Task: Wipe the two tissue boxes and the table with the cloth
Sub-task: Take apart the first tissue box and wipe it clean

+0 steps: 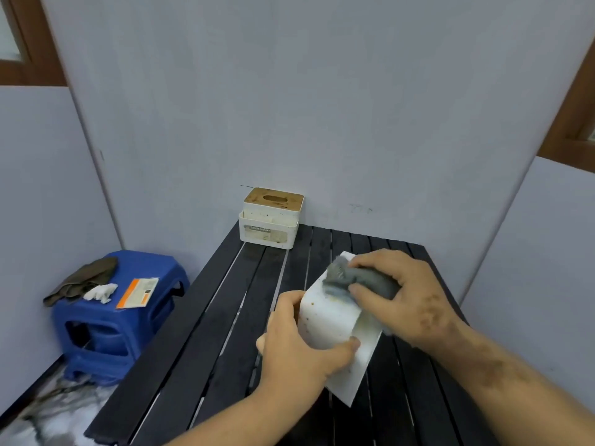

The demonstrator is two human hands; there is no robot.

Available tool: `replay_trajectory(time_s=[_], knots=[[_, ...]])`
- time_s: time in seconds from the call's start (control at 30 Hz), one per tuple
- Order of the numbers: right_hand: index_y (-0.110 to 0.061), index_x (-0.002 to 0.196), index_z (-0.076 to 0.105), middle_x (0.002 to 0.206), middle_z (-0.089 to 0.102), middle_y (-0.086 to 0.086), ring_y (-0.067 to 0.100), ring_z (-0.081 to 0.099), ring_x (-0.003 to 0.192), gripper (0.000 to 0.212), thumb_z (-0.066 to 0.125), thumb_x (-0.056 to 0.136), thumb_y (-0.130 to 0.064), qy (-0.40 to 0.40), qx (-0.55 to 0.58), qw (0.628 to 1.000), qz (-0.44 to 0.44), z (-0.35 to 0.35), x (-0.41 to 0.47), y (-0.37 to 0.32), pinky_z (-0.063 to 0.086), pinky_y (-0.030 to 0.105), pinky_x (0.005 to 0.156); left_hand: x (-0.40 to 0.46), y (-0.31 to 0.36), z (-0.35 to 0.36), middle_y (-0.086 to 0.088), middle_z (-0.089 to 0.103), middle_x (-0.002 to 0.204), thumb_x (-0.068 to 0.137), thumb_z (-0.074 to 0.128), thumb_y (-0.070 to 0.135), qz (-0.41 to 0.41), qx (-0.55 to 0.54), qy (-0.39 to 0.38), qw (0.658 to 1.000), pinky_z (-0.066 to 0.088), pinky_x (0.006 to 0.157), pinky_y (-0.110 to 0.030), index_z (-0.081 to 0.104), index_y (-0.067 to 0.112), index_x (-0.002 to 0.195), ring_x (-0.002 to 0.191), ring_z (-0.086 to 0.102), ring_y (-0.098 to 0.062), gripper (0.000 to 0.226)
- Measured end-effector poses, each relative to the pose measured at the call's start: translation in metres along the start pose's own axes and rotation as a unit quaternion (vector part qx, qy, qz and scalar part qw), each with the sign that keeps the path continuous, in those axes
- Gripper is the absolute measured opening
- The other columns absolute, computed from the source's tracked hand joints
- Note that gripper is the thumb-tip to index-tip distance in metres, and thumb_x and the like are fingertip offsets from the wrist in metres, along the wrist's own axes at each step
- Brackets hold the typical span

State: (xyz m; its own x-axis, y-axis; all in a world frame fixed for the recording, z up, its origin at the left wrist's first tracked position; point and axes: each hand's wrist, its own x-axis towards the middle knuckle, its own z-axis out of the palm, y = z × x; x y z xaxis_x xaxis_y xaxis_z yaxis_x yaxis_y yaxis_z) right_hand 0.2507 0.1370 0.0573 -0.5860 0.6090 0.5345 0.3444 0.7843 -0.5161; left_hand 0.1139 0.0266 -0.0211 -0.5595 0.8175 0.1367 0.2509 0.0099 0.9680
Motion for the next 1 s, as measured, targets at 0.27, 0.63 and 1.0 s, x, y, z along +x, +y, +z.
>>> replay_trajectory(time_s=[0.27,0.63,1.0], knots=[[-0.034,0.089,0.075,0.088,0.071,-0.012,0.007,0.067,0.088,0.023,0.078,0.079,-0.014,0.017,0.035,0.996,0.075,-0.006,0.028,0.023,0.056,0.033,0.084,0.001,-0.001,-0.006,0.027,0.066,0.105,0.044,0.090,0.049,0.009,-0.024,-0.008,1.000,0.051,0.093,-0.043,0.053,0.046,0.103,0.103,0.060,-0.002,0.070],[-0.036,0.090,0.075,0.087,0.070,-0.012,0.010,0.067,0.085,0.020,0.077,0.080,-0.019,0.009,0.019,0.992,0.122,0.001,0.037,0.018,0.060,0.033,0.072,0.001,-0.004,-0.005,0.019,0.073,0.101,0.054,0.098,0.008,0.001,-0.075,-0.042,0.996,0.049,0.069,-0.007,0.062,0.029,0.101,0.095,0.066,0.005,0.063],[-0.036,0.092,0.071,0.086,0.071,-0.014,0.007,0.067,0.082,0.013,0.074,0.085,-0.025,0.001,0.038,0.988,0.148,-0.003,0.037,0.024,0.054,0.030,0.072,-0.003,-0.002,-0.006,0.015,0.074,0.104,0.053,0.098,0.006,-0.005,-0.080,-0.045,0.996,0.049,0.072,-0.006,0.064,0.030,0.102,0.097,0.067,0.004,0.064]])
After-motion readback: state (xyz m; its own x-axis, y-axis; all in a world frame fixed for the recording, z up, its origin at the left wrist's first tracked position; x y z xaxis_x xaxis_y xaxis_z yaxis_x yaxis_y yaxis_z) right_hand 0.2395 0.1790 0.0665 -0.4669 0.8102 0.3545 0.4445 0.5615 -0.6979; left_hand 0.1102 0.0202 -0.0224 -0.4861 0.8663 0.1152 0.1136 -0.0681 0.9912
